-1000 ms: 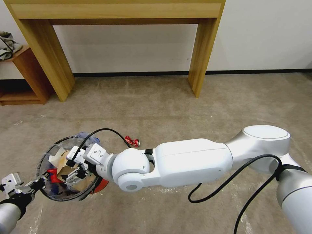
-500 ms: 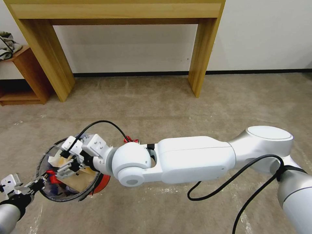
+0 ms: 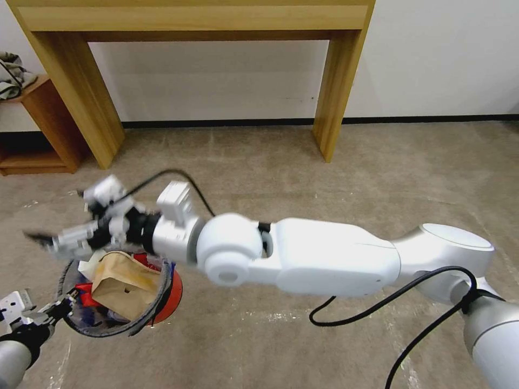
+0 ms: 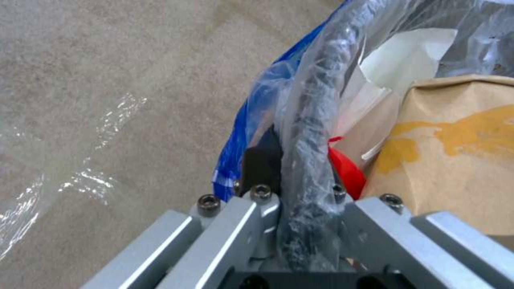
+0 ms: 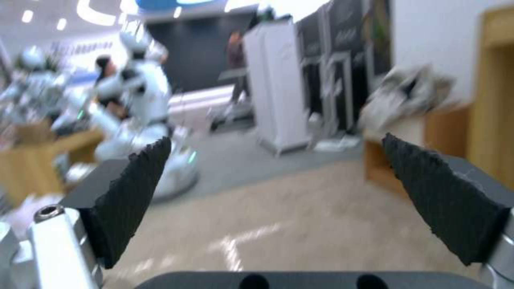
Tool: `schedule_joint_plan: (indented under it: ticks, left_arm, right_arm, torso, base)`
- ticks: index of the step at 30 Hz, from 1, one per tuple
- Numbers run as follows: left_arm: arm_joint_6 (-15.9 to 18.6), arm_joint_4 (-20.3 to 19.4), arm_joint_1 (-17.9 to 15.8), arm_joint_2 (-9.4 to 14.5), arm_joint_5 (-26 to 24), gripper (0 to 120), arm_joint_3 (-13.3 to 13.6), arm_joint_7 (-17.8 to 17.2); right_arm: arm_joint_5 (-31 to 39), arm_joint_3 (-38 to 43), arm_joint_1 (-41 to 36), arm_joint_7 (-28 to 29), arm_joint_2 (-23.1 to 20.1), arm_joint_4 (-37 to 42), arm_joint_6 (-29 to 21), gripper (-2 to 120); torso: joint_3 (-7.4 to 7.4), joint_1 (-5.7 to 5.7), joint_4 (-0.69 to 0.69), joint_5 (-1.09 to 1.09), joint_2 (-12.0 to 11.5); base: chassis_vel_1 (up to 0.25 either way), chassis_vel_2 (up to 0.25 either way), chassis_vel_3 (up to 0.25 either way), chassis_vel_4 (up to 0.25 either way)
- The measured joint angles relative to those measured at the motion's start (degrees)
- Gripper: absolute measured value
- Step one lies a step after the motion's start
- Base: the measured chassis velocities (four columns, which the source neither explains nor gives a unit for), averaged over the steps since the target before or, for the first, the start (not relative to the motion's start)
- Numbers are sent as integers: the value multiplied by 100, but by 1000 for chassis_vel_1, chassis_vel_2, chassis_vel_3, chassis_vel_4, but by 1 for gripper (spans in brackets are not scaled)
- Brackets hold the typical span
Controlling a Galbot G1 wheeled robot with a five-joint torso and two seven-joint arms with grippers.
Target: Pick up the trash bin and place the garbage on the floor into it.
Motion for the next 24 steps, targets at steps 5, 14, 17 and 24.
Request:
schedule_joint_plan:
  ticks: [5, 14, 17, 24]
  left_arm:
    - [0, -1, 25, 5, -29, 1, -65, 0]
    - [0, -59, 42, -99, -29, 1, -160, 20]
    - [0, -80, 0, -167, -13, 1, -183, 22]
    - [0, -107, -64, -288, 27, 1, -218, 22]
  right_arm:
    - [-181, 549, -205, -34, -357, -42, 137, 100]
    - [-1271, 2876, -1409, 53, -1746, -170, 515, 100]
    - [-1522, 3991, -2153, 16, -2026, -107, 543, 100]
    - [-2511, 6497, -4117, -124, -2254, 360, 570, 100]
  torso:
    - [0, 0, 1, 0, 0]
    - [0, 0, -2, 2, 0]
    - [0, 0, 0, 3, 0]
    - [-1, 0, -2, 0, 0]
  base:
    - [0, 0, 0, 0]
    - [0, 0, 0, 0]
    - [0, 0, 0, 0]
    - [0, 0, 0, 0]
